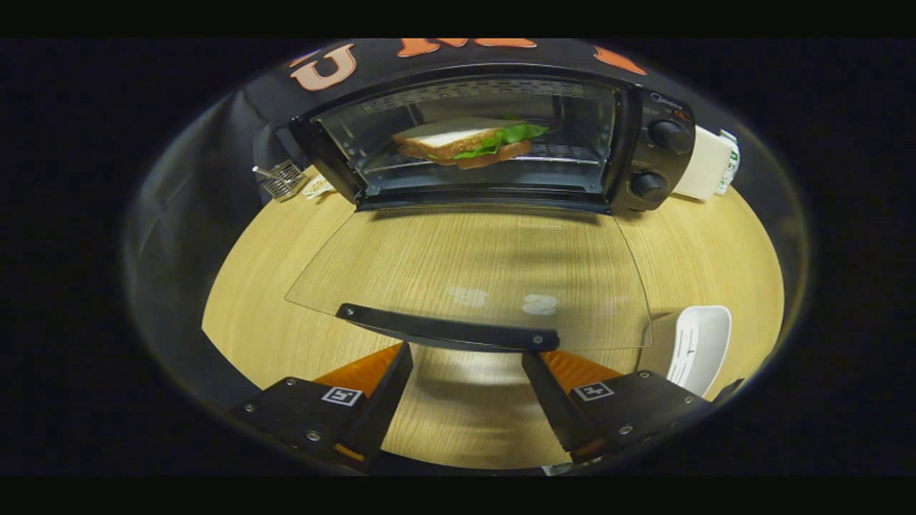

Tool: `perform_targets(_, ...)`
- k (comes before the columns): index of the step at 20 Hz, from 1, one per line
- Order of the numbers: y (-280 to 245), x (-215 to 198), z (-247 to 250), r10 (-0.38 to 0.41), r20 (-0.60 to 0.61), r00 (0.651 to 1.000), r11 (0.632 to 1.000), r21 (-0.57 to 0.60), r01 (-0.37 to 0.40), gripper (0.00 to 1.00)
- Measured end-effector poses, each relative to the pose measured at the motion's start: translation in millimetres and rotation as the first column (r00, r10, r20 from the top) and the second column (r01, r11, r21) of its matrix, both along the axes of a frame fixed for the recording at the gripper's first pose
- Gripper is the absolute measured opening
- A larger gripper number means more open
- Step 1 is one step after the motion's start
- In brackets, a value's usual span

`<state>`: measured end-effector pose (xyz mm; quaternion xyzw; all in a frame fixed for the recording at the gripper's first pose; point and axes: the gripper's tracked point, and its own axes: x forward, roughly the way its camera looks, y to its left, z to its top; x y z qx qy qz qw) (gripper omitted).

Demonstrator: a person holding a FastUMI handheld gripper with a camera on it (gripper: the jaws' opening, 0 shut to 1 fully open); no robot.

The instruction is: Open the toaster oven, put the food inside, and close the toaster oven door.

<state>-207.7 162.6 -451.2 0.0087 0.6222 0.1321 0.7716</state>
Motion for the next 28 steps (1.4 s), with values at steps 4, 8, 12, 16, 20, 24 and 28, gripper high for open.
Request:
perform_targets(4, 6, 16, 31, -0.006, 0.045, 0.999, 0.999, 0.05, 0.004, 0.91)
perform_targets(8, 11, 44, 64, 0.008, 0.124, 0.992, 0.997, 0.079, -0.018, 0.91)
perform_targets(12, 12, 78, 82, 0.001, 0.172, 0.985, 0.996, 0.091, -0.017, 0.91)
perform_targets(16, 0, 119, 87, -0.002, 0.218, 0.976, 0.999, 0.053, -0.01, 0.91)
perform_targets(20, -9, 144, 104, -0.012, 0.264, 0.965, 1.0, 0.022, 0.007, 0.91)
perform_targets(24, -7, 170, 109, -0.042, 0.295, 0.955, 0.999, 0.022, 0.038, 0.91)
perform_targets(28, -2, 178, 108, -0.052, 0.296, 0.954, 0.999, 0.014, 0.05, 0.91)
